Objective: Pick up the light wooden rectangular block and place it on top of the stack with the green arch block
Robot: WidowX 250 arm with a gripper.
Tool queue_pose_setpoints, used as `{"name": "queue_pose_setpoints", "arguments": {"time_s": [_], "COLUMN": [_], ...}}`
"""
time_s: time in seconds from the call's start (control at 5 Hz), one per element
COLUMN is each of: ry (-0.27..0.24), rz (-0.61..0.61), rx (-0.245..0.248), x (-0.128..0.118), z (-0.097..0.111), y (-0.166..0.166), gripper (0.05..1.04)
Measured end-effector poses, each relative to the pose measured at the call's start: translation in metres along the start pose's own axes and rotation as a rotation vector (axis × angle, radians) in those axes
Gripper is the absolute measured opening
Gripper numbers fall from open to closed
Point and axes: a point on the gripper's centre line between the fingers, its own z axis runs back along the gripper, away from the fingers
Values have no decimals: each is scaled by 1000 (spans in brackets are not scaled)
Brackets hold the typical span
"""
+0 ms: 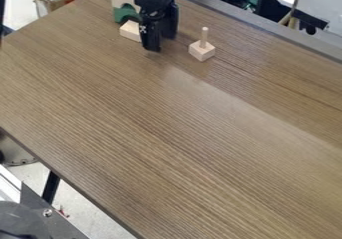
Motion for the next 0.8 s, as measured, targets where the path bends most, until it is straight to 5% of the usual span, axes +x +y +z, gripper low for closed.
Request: {"name": "queue_pose_setpoints", "arguments": {"time_s": [0.2, 0.4, 0.6, 0.8], "ry": [-1, 2, 4, 5], "rz": [3, 17, 34, 45], "rx": [-6, -6, -3, 1], "x": [2, 7, 10, 14], "z": [1, 1, 0, 0], "y": [-2, -2, 0, 4], "gripper": [963, 686, 529, 529]}}
